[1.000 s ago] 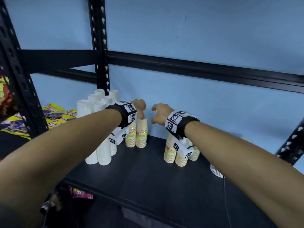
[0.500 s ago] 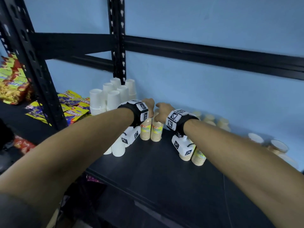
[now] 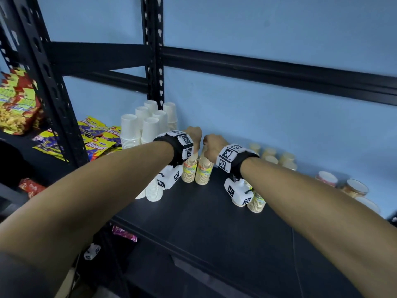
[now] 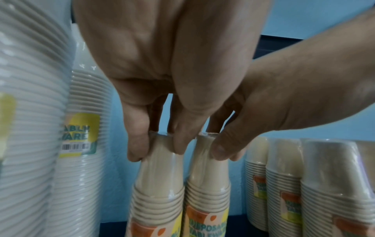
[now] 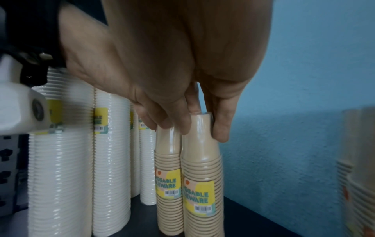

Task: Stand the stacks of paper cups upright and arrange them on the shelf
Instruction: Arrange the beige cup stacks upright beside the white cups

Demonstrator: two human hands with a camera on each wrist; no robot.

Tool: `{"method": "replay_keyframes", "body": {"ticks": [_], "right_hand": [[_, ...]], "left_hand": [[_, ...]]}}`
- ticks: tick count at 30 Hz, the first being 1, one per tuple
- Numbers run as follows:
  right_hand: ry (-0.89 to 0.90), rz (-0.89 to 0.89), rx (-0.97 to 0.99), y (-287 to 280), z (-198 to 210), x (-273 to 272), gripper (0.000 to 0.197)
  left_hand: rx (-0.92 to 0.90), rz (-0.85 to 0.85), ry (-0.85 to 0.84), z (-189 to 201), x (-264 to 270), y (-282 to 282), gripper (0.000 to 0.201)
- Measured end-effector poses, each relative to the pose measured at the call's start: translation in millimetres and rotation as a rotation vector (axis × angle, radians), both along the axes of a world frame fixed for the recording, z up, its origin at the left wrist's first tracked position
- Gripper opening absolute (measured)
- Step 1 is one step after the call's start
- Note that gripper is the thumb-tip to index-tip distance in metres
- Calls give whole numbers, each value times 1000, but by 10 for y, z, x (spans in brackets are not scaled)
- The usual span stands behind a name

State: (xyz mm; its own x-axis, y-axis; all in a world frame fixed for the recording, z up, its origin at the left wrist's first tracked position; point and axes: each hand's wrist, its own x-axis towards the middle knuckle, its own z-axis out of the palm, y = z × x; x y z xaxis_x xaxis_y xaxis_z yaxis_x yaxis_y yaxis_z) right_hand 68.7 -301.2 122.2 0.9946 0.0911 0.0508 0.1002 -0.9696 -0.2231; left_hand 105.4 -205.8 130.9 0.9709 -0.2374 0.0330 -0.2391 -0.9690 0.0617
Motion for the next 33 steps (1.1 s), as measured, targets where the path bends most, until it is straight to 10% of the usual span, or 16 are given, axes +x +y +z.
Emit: {"method": "replay_keyframes", "body": {"ticks": [10, 33], "right_hand": [[51, -34, -45, -194, 296, -476, 31], [163, -276, -233, -1354, 501, -1470, 31]], "left_hand": [[53, -213, 111, 311, -460, -55, 12], [-32, -479, 260, 343, -1177, -1099, 25]]}}
